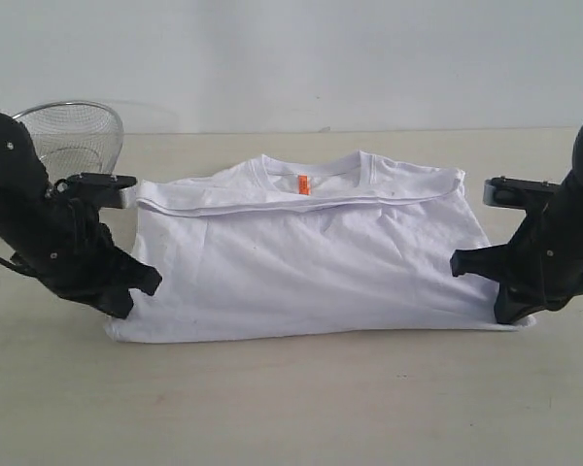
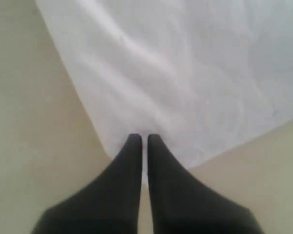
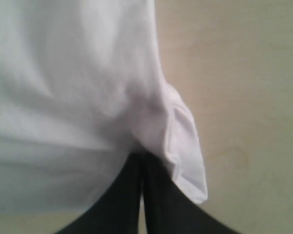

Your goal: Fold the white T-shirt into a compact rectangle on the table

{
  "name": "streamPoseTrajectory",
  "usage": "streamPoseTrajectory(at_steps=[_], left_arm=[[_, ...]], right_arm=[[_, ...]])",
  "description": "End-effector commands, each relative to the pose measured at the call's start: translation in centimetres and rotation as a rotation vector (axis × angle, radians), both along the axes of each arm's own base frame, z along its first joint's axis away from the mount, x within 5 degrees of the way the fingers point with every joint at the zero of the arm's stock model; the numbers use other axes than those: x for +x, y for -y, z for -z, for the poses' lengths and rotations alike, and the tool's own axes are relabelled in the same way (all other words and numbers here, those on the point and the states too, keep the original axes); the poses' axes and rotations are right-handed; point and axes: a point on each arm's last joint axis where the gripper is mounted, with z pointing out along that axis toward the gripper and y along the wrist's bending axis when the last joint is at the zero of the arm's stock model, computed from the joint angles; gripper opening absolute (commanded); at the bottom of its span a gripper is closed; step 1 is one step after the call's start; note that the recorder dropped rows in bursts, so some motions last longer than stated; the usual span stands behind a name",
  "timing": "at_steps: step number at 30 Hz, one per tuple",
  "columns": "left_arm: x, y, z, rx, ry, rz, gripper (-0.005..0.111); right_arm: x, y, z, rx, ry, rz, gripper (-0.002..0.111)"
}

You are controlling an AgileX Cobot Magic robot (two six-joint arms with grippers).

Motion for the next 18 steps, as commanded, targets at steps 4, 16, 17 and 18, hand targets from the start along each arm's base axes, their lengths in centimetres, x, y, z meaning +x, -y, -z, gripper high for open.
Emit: streamPoseTrajectory(at_steps=[4, 16, 17, 18], left_arm=[[-0.6, -0.2, -3.9, -0.032, 0.102, -0.013, 0.004], [6.3, 3.0, -4.3, -0.228, 0.15, -0.003, 0.004], [6.8, 3.1, -3.9, -0.228, 0.146, -0.002, 0.004], [7.2, 3.2, -3.5, -0.227, 0.143, -0.002, 0.004]], right_arm=[[-0.5, 0.0, -6.7, 0.018, 0.233, -0.016, 0.0], [9.0, -8.3, -6.6, 0.246, 0.321, -0.209, 0.0], [9.4, -8.4, -5.8, 0.249, 0.302, -0.212, 0.0], [9.8, -8.7, -5.1, 0.252, 0.288, -0.216, 0.0]])
